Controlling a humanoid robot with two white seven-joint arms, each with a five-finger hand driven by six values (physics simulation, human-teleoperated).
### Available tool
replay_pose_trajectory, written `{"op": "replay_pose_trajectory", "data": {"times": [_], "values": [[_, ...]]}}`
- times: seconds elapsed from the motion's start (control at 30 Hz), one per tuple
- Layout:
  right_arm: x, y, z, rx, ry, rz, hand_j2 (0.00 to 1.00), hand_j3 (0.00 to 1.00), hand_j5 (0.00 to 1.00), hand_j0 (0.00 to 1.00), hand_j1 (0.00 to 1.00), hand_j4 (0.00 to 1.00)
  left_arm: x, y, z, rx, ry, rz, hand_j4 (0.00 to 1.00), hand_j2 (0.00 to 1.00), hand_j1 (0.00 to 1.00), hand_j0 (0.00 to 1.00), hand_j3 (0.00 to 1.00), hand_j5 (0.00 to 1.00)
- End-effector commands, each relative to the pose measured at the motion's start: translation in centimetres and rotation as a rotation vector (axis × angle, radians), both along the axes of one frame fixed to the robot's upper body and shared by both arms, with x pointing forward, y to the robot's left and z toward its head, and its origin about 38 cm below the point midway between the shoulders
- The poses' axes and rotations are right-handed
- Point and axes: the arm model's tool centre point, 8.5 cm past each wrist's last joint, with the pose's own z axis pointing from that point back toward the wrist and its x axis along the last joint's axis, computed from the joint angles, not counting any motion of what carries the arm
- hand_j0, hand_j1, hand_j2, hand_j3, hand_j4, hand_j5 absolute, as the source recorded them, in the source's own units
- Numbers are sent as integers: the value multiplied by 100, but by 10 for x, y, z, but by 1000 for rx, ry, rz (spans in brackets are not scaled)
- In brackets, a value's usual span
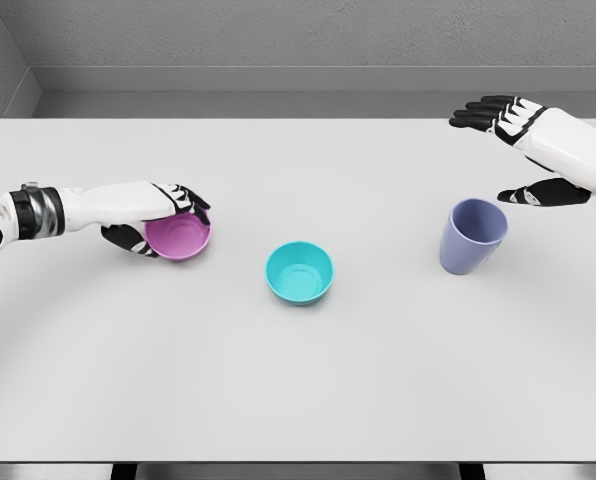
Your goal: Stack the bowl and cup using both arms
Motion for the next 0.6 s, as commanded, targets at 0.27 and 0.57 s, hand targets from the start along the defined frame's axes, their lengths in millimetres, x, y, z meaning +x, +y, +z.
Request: {"op": "replay_pose_trajectory", "data": {"times": [0.27,0.57], "values": [[0,-1,0,6,2,-1,100,100,100,100,100,100,2,-2,11,-35,-23,-7,51,51,51,51,51,51],[0,-1,0,6,2,-1,100,100,100,100,100,100,-5,-54,55,-165,-104,-146,51,51,51,51,51,51]]}}
